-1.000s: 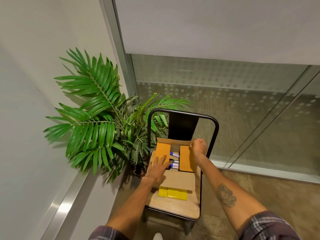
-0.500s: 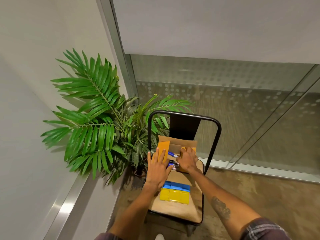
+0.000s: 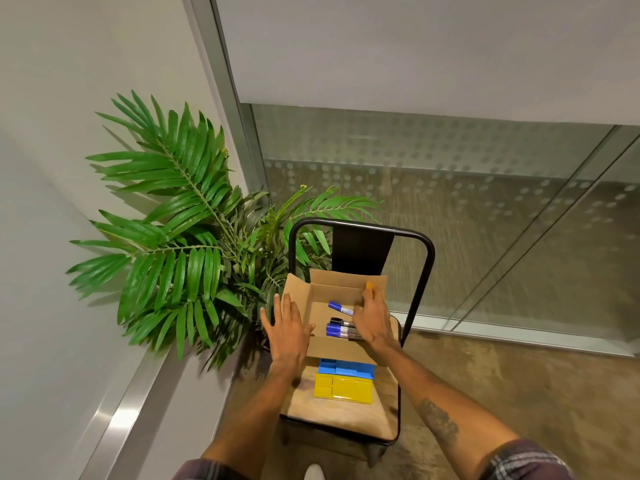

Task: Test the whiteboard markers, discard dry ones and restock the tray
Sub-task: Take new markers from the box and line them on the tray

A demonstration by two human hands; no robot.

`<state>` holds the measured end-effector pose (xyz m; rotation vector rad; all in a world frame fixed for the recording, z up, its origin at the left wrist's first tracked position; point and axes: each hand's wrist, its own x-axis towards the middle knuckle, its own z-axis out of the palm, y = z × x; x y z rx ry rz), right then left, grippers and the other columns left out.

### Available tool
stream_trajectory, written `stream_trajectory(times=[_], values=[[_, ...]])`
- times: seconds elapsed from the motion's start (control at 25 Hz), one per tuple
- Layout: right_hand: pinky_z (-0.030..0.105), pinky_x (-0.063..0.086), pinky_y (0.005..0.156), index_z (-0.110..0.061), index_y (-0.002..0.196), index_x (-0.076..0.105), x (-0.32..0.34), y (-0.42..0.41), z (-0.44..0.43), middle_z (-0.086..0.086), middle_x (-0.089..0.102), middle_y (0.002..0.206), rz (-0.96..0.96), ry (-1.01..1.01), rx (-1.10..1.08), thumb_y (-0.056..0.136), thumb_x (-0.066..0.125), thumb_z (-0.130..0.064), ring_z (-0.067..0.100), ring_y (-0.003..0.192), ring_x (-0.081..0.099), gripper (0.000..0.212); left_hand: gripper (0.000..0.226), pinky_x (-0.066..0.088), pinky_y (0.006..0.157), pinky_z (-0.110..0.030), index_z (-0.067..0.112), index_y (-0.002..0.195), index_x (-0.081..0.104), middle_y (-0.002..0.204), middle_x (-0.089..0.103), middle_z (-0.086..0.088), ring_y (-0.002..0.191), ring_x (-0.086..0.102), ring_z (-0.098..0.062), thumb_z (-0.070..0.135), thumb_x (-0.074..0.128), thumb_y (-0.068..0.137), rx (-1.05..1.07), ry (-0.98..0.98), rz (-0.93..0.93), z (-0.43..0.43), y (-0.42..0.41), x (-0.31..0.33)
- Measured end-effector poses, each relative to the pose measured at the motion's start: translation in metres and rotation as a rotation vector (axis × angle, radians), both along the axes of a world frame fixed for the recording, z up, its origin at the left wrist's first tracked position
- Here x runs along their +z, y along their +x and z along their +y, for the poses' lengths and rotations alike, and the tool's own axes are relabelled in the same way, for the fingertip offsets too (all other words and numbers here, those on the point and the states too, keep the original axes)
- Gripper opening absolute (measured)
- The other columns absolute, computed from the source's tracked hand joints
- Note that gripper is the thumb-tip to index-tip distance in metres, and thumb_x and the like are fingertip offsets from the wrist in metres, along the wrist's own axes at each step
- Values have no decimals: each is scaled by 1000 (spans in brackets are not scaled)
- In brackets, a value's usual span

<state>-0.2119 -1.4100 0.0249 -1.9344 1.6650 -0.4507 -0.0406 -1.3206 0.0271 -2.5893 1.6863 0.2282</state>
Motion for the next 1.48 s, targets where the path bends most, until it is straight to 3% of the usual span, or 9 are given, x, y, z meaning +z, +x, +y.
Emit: stream_trajectory(times=[0.2, 0.4, 0.72, 0.84, 0.96, 1.16, 1.24, 1.36, 1.48], values=[[37, 51, 79, -11, 117, 54, 15, -34, -6, 9, 61, 113, -73, -76, -160, 98, 44, -10, 26, 97, 60, 21, 81, -8, 118, -64, 14, 157, 7, 165, 2, -15, 152, -7, -33, 50, 49, 97, -107, 39, -44, -7, -14, -4], [45, 42, 92, -13, 127, 55, 23, -51, 2, 13, 49, 133, 243, -189, -108, 86, 67, -13, 30, 117, 48, 42, 80, -7, 121, -57, 21, 158, -1, 164, -12, -12, 150, -15, -35, 34, 52, 99, -249, 14, -56, -27, -14, -3], [34, 35, 76, -18, 107, 56, 19, -30, 5, 3, 55, 99, 359, -305, 30, 82, 66, -11, 20, 88, 47, 27, 94, -8, 113, -68, 31, 156, -11, 163, -23, 0, 149, -19, -33, 4, 52, 92, -210, -55, 52, -43, -2, -17], [36, 36, 84, -21, 104, 58, 21, -14, 7, 2, 64, 102, 633, -203, 162, 80, 73, -21, 22, 97, 48, 29, 98, -6, 114, -69, 31, 154, -15, 163, -24, 0, 149, -20, -33, -6, 46, 87, -193, -83, 67, -44, -3, -20], [40, 30, 97, -21, 107, 61, 25, 5, 0, 1, 67, 105, 853, -43, 231, 87, 65, -29, 25, 112, 46, 22, 103, -7, 114, -69, 31, 151, -21, 163, -23, -2, 149, -19, -35, -7, 46, 83, -205, -125, 32, -42, -4, -25], [49, 15, 115, -20, 110, 66, 30, 26, -7, 2, 65, 115, 1302, 95, 455, 90, 60, -36, 34, 130, 39, 26, 104, -2, 113, -72, 28, 157, -9, 165, -15, -2, 151, -11, -37, -7, 49, 78, -169, -189, 30, -41, -3, -36], [50, 16, 116, -19, 108, 66, 27, 38, -11, 2, 66, 110, 1235, 78, 481, 89, 63, -35, 31, 126, 46, 24, 103, 1, 111, -74, 27, 158, -5, 166, -11, -3, 151, -8, -37, -7, 47, 76, -155, -194, 43, -41, -6, -35], [44, 34, 105, -16, 115, 61, 7, 38, -25, 5, 65, 110, 824, 139, 486, 90, 66, -26, 25, 110, 58, 28, 105, 2, 111, -74, 28, 158, -3, 166, -10, -3, 151, -8, -38, -9, 49, 74, -157, -195, 40, -42, -6, -37], [42, 49, 95, -15, 126, 52, -18, 17, -39, 11, 63, 122, 503, 282, 424, 84, 71, -21, 29, 110, 59, 46, 107, -2, 111, -73, 29, 158, -4, 166, -10, -1, 151, -9, -37, -8, 53, 75, -146, -192, 30, -43, 2, -40]])
